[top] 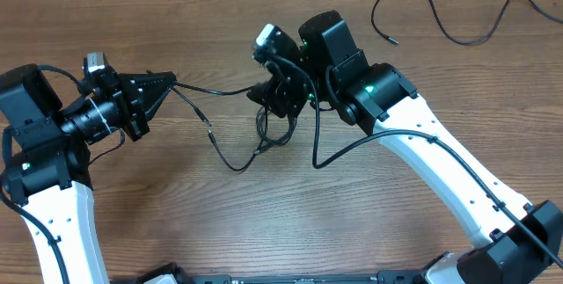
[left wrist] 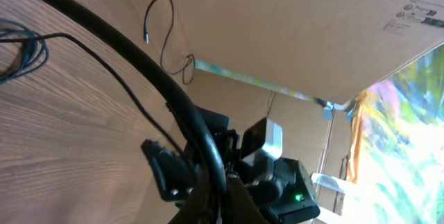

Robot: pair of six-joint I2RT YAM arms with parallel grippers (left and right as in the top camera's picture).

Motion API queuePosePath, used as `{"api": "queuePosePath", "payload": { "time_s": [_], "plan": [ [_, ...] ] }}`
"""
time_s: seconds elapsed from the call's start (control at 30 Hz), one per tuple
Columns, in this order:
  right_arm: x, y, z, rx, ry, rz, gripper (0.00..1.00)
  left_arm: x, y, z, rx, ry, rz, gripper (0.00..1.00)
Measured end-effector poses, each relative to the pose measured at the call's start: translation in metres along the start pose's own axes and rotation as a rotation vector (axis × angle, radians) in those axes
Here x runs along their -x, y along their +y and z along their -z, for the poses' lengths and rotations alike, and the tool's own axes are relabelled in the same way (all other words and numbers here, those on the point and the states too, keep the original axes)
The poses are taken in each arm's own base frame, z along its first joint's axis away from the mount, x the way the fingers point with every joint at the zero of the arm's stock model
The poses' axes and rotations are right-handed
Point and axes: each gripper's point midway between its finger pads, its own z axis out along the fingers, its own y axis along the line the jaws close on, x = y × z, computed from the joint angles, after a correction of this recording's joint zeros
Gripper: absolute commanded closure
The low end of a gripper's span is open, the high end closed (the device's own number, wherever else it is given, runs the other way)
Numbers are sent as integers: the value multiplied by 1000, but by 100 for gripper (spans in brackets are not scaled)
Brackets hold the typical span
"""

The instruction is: Untangle cables

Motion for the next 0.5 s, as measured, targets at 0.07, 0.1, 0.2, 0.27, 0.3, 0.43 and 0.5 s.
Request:
{"api": "queuePosePath", "payload": {
  "time_s": [0.07, 0.1, 0.2, 0.27, 0.3, 0.43, 0.5],
  "plan": [
    [2, -2, 0, -9, -9, -87, 57, 0, 0, 0, 0, 0, -4, 96],
    [4, -5, 1, -18, -20, -147, 56, 0, 0, 0, 0, 0, -6, 96],
    [7, -10, 2, -26, -35, -214, 48, 0, 0, 0, 0, 0, -5, 96],
    [10, -14, 3, -33, -50, -243, 48, 0, 0, 0, 0, 0, -6, 96],
    [13, -15, 4, -34, -60, -251, 47, 0, 0, 0, 0, 0, -6, 96],
    [18, -14, 4, -28, -79, -238, 47, 0, 0, 0, 0, 0, -6, 96],
    [20, -14, 4, -26, -87, -222, 48, 0, 0, 0, 0, 1, -6, 96]
  ]
}}
